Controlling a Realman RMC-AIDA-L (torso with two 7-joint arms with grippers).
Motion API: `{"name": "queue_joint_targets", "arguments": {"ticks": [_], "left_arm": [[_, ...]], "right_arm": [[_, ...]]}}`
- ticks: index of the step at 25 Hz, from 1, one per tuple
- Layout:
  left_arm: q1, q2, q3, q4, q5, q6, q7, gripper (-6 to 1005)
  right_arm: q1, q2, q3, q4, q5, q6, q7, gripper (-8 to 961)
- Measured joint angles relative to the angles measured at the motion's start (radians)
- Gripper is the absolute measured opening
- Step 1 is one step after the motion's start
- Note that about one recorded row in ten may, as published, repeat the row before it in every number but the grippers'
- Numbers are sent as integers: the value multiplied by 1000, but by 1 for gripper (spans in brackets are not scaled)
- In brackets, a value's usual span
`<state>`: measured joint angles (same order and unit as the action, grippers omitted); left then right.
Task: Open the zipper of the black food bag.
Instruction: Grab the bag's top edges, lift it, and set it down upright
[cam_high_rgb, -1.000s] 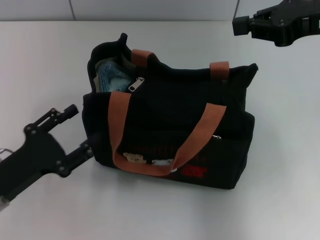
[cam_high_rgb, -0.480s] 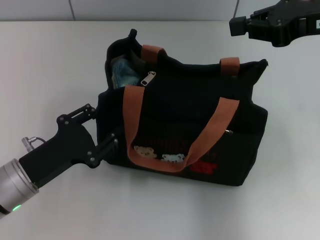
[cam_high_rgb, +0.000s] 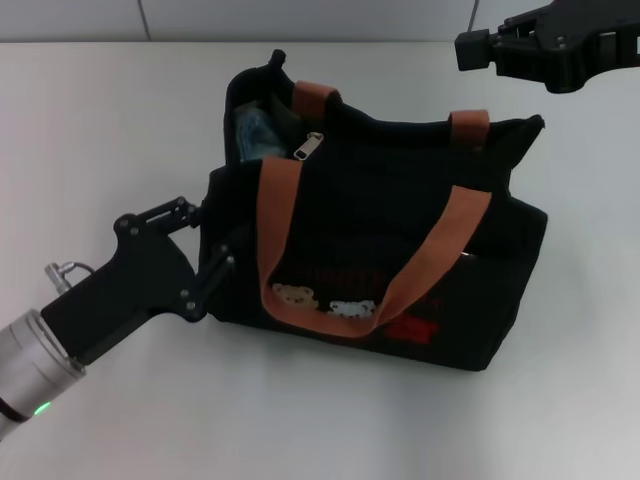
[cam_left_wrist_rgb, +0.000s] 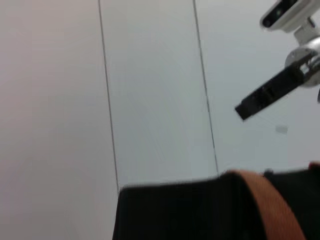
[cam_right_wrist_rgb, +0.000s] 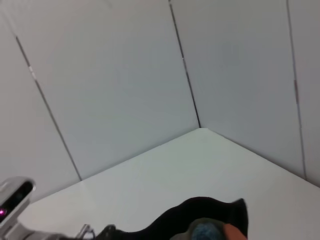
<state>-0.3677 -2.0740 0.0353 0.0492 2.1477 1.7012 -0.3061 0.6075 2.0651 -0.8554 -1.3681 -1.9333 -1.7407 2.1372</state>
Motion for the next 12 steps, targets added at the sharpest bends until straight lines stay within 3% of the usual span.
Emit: {"name": "queue_joint_targets", "arguments": {"ticks": [12], "left_arm": [[-111,4,2,36,0,117,6,206]], "right_arm": [[13,-25,-2,-12,-4,-23,3,-1]]}}
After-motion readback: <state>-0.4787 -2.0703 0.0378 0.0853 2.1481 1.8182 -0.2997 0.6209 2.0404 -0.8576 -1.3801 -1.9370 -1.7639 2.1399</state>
